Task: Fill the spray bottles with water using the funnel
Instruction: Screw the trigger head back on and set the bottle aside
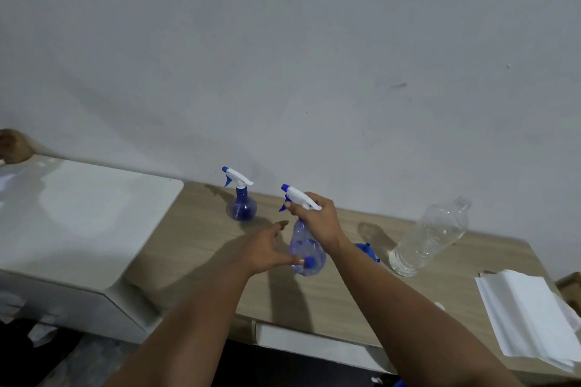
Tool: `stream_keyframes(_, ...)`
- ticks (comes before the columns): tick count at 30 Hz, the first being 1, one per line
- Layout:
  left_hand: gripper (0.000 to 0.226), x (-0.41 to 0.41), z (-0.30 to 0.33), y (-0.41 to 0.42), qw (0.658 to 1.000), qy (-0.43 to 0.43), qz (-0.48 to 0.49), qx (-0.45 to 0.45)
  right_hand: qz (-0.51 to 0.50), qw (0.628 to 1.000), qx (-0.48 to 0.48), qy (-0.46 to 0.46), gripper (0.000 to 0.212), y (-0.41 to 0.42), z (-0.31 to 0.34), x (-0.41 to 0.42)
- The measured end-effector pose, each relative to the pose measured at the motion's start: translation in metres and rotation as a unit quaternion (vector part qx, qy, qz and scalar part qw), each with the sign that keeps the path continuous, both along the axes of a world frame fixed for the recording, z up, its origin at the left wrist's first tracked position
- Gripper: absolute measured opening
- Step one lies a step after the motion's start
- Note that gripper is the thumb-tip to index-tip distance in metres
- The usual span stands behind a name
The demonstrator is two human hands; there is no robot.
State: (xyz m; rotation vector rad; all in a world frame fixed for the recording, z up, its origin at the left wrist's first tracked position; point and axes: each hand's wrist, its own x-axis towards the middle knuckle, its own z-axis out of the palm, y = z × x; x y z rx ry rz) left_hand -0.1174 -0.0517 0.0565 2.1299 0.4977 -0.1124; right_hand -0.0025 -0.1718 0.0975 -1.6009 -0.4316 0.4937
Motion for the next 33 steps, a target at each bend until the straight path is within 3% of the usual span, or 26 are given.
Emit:
stream_keyframes(5, 0.080, 0.039, 0.010, 0.005, 0.999, -0.042, 0.018, -0.013, 0.020, 0.998, 0.050, -0.012, 0.015, 0.024, 0.028, 0.029)
stream_keyframes(8, 0.082, 0.062, 0.011, 0.016, 0.997, -0.056, 0.047, -0.010, 0.030, 0.997, 0.066, -0.028, 0.014, 0.039, 0.037, 0.047)
stream_keyframes(12, 0.079, 0.095, 0.004, 0.037, 0.993, -0.073, 0.090, 0.028, 0.017, 0.995, 0.008, -0.099, 0.039, 0.055, 0.023, 0.072)
stream_keyframes(15, 0.078, 0.115, -0.011, 0.050, 0.990, -0.082, 0.110, 0.024, 0.003, 0.991, -0.023, -0.135, 0.039, 0.061, -0.002, 0.089)
stream_keyframes(19, 0.077, 0.132, -0.044, 0.061, 0.992, -0.061, 0.112, 0.002, -0.007, 0.991, -0.048, -0.126, 0.037, 0.069, -0.038, 0.109)
stream_keyframes(27, 0.067, 0.135, -0.090, 0.070, 0.992, 0.002, 0.102, 0.071, 0.002, 0.994, -0.078, -0.075, 0.033, 0.076, -0.092, 0.116)
stream_keyframes(33, 0.058, 0.118, -0.086, 0.071, 0.988, -0.029, 0.127, 0.086, -0.004, 0.995, -0.070, -0.075, 0.039, 0.077, -0.101, 0.104)
